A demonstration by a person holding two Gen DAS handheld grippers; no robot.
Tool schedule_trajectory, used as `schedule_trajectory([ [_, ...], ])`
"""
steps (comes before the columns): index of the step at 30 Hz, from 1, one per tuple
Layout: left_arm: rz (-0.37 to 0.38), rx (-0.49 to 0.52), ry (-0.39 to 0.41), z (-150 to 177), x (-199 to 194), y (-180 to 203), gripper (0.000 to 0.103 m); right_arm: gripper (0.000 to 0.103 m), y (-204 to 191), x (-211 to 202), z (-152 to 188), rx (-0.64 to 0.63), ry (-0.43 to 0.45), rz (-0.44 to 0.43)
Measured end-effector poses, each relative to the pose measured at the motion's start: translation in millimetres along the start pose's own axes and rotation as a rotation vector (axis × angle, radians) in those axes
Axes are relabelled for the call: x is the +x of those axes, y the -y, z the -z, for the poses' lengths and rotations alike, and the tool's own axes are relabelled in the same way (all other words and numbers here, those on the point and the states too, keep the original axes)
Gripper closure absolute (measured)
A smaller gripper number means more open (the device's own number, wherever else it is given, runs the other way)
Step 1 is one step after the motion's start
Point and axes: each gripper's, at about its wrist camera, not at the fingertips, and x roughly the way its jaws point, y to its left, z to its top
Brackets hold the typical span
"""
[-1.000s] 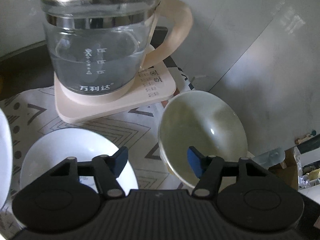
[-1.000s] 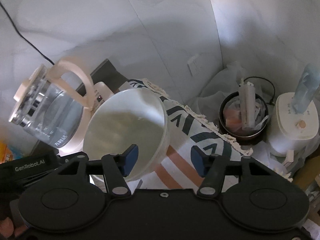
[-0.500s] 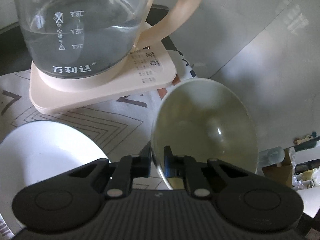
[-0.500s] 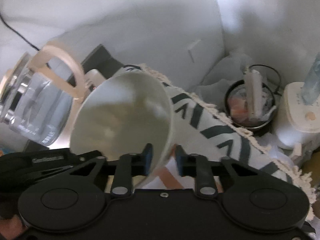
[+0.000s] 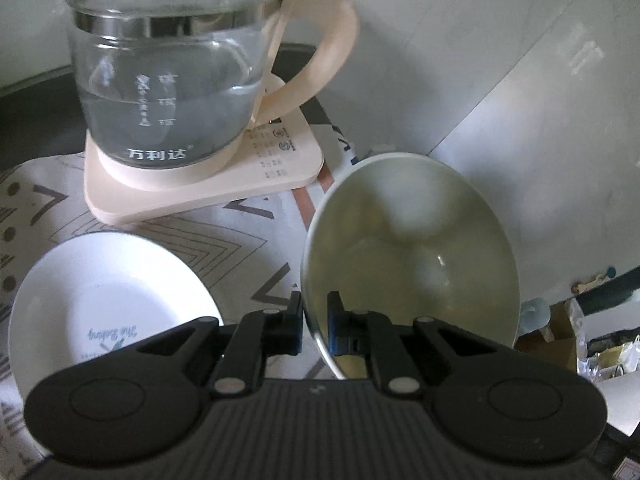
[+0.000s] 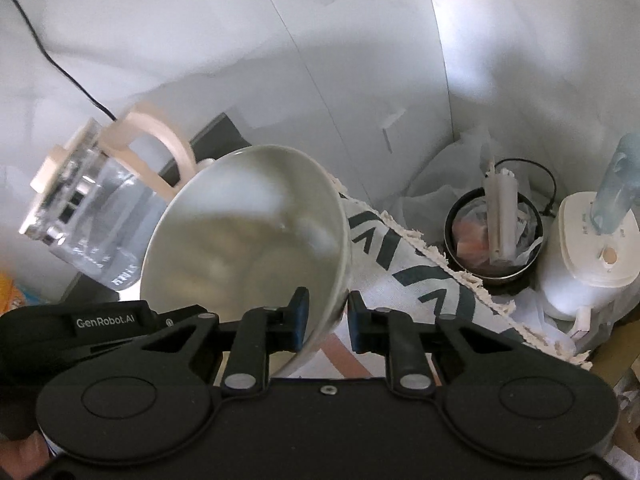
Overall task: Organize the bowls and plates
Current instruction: 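Lift the yellow-lined bowl with both grippers and carry it over the stacked bowls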
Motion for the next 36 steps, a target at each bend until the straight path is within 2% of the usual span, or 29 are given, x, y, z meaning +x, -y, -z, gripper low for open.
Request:
schedule_trajectory([
  [7, -0.017, -0.026, 0.026, 18, -27, 4, 0.093, 0.083, -2, -27, 2, -0.021, 0.022, -0.028],
  [24, -0.047, -0.103, 0.112, 68, -106, -5, 0.093, 0.084, -15, -83, 32, -0.111, 0.047, -0.094],
  [36, -0.077, -0.123, 0.136, 102, -134, -11, 0.093, 0.084, -20, -108, 59, -0.169, 0.048, -0.118],
])
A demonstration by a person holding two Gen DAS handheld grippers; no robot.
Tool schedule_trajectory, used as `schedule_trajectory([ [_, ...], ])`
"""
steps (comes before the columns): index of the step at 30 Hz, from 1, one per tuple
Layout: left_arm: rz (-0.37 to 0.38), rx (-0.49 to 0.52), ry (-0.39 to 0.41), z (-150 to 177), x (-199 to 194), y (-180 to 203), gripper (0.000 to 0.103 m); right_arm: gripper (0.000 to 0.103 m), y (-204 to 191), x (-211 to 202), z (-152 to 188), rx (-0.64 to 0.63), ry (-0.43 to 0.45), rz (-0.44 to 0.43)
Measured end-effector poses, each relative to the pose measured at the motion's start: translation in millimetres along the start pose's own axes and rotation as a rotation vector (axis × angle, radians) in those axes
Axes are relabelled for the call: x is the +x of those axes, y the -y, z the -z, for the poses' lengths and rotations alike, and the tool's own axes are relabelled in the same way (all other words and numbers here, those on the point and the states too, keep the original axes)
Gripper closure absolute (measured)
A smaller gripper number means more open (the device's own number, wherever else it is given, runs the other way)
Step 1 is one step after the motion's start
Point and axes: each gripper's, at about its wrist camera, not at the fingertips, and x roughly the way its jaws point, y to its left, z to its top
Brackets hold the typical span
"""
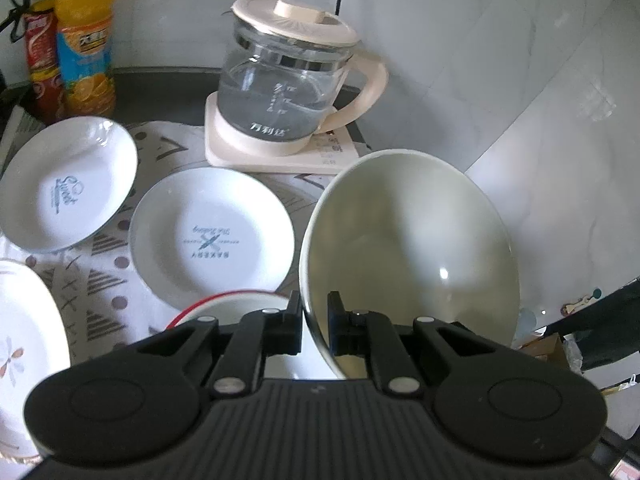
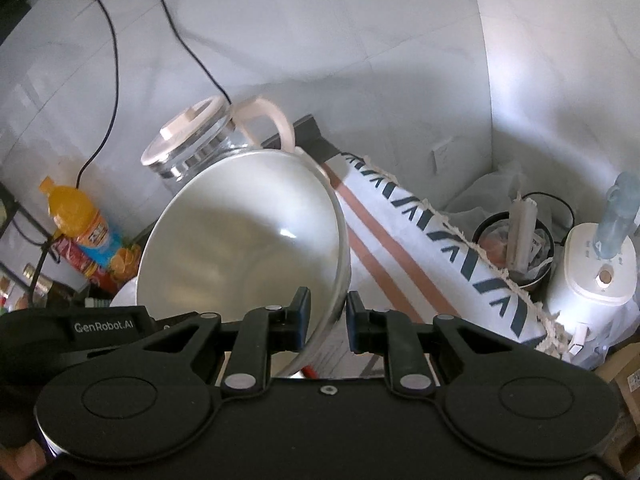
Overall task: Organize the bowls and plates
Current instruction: 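Lift the yellow-lined bowl with both grippers and carry it over the stacked bowls, then lower the yellow-lined bowl into the stack and open both grippers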
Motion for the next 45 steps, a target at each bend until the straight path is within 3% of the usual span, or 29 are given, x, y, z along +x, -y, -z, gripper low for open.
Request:
schedule_trajectory([
  [24, -0.044, -0.036, -0.031, 43, -19, -33, 0.093, 0.084, -14, -9, 52, -0.087, -0.069, -0.024],
  [45, -0.106, -0.067, -0.074, 58, -16, -51, 0.093, 0.083, -24, 2, 68, -0.149, -0.171, -0.038],
])
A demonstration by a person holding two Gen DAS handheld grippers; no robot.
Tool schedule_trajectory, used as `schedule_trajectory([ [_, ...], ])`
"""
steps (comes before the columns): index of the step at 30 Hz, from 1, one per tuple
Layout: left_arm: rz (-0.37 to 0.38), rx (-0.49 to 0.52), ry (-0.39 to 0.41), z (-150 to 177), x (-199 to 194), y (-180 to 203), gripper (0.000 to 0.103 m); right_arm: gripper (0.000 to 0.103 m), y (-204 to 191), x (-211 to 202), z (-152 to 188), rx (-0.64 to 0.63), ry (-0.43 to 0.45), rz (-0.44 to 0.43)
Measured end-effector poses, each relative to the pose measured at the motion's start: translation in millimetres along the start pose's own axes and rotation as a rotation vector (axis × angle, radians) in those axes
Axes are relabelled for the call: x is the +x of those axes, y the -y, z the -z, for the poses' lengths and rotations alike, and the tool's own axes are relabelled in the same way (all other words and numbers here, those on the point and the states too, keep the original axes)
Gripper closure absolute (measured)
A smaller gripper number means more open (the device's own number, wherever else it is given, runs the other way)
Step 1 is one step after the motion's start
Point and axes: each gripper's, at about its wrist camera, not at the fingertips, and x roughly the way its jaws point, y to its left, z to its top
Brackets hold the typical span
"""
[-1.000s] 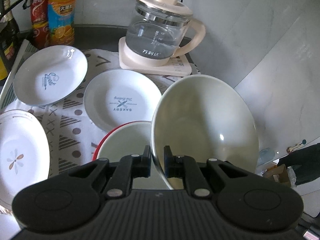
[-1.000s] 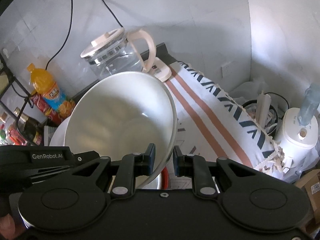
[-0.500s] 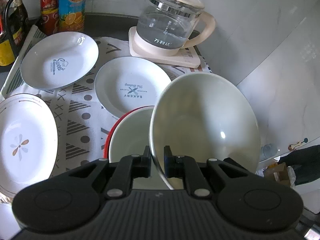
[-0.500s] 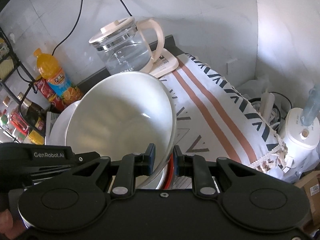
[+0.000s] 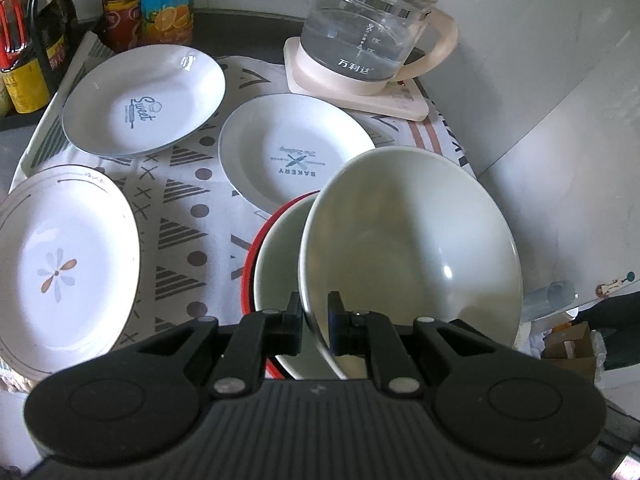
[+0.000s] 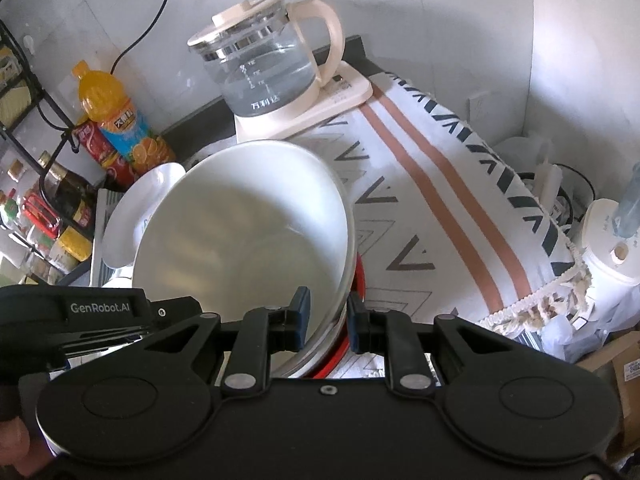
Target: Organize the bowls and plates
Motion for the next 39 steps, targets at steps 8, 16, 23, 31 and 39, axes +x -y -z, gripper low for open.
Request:
schedule_trajectory([
  [8, -0.036, -0.015, -0.009, -1, 2, -4, 0.092, 0.078, -3, 6, 0, -0.002, -0.045, -0.022],
  [16, -0.066, -0.021, 0.035, -2, -10, -10, 0.089, 0.074, -7, -1, -2, -0.020, -0.032, -0.034],
  [23, -0.077, -0.048, 0.065, -3, -31, -19, 0.080, 0.074, -7, -20, -7, -0.014, 0.017, -0.057],
  [31, -0.085, -0.072, 0.116, 0, -57, -38, 0.042, 0.053, -19, -38, -7, -0.030, 0.061, -0.096],
  [39, -0.116, -0.119, 0.145, 7, -75, -69, 0.033, 0.028, -40, -42, 0, -0.045, 0.075, -0.123],
])
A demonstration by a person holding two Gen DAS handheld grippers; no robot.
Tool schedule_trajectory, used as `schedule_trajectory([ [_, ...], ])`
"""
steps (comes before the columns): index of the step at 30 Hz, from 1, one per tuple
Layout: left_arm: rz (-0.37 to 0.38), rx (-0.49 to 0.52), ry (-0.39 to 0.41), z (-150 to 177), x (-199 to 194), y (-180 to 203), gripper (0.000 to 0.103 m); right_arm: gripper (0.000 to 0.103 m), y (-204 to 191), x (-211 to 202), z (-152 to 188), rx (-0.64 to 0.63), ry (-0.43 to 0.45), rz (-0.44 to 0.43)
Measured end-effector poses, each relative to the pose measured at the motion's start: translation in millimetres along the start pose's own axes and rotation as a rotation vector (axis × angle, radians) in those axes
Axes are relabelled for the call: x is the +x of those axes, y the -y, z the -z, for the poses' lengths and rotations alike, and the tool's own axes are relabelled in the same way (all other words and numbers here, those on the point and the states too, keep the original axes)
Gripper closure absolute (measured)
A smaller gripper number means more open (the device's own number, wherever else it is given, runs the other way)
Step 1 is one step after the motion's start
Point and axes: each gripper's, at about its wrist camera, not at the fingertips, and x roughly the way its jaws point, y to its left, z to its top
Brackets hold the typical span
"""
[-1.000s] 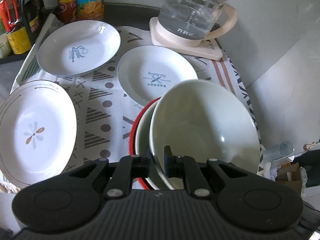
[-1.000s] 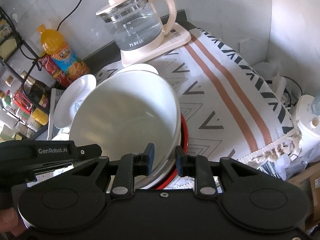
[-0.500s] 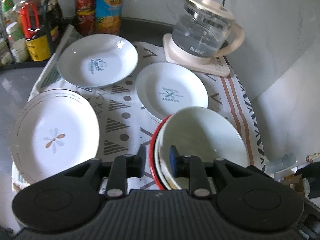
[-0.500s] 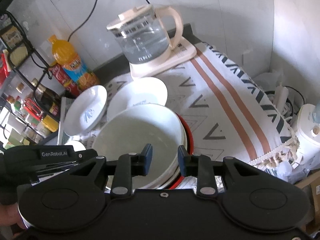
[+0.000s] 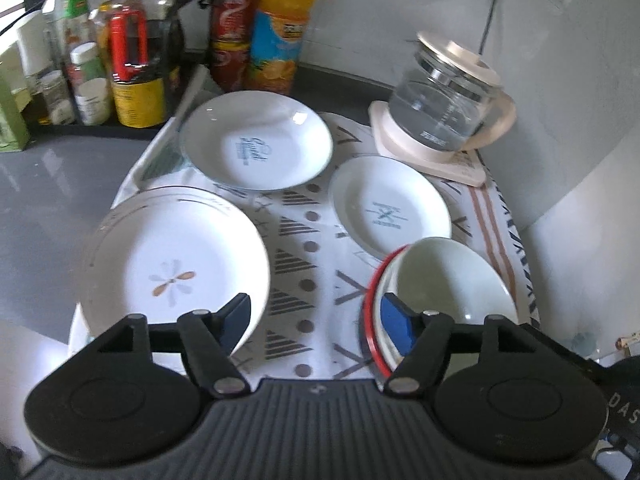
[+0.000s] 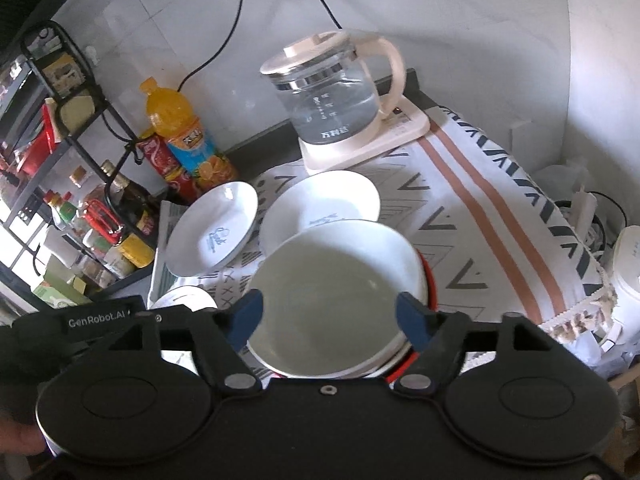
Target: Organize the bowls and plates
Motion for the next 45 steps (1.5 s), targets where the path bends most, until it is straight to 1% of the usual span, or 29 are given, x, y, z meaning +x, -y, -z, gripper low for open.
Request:
schedule_trajectory([
  [2, -0.009, -0.013, 0.004, 0, -3, -9, 0.032, 0.026, -7, 1, 2, -0.005, 0.000, -0.015],
  [4, -0.014, -0.024, 0.011, 1, -7, -20, 0.027, 0.023, -14, 2, 5, -0.013, -0.003, -0.029],
  [8, -0.030, -0.044, 0.025, 3, -16, -39, 0.022, 0.017, -33, 8, 13, -0.045, -0.009, -0.060],
  [10, -0.038, -0.051, 0.031, 5, -20, -49, 0.017, 0.013, -43, 11, 17, -0.055, -0.014, -0.075],
  [14, -0.066, -0.078, 0.041, 6, -29, -72, 0.016, 0.010, -62, 15, 25, -0.087, -0.021, -0.101],
  [19, -0.079, -0.097, 0.032, 7, -33, -98, 0.016, 0.010, -87, 23, 33, -0.152, -0.054, -0.117],
  [26, -0.077, -0.104, -0.013, 5, -23, -138, 0.016, 0.010, -121, 36, 47, -0.256, -0.106, -0.093],
  [32, -0.060, -0.074, -0.047, -4, -12, -164, 0.016, 0.010, -139, 57, 54, -0.274, -0.127, -0.066],
  [39, -0.045, -0.038, -0.044, -26, -3, -186, 0.016, 0.010, -162, 78, 58, -0.293, -0.129, -0.048],
  [45, -0.027, -0.013, -0.033, -48, 11, -199, 0.017, 0.011, -176, 99, 54, -0.282, -0.104, -0.028],
])
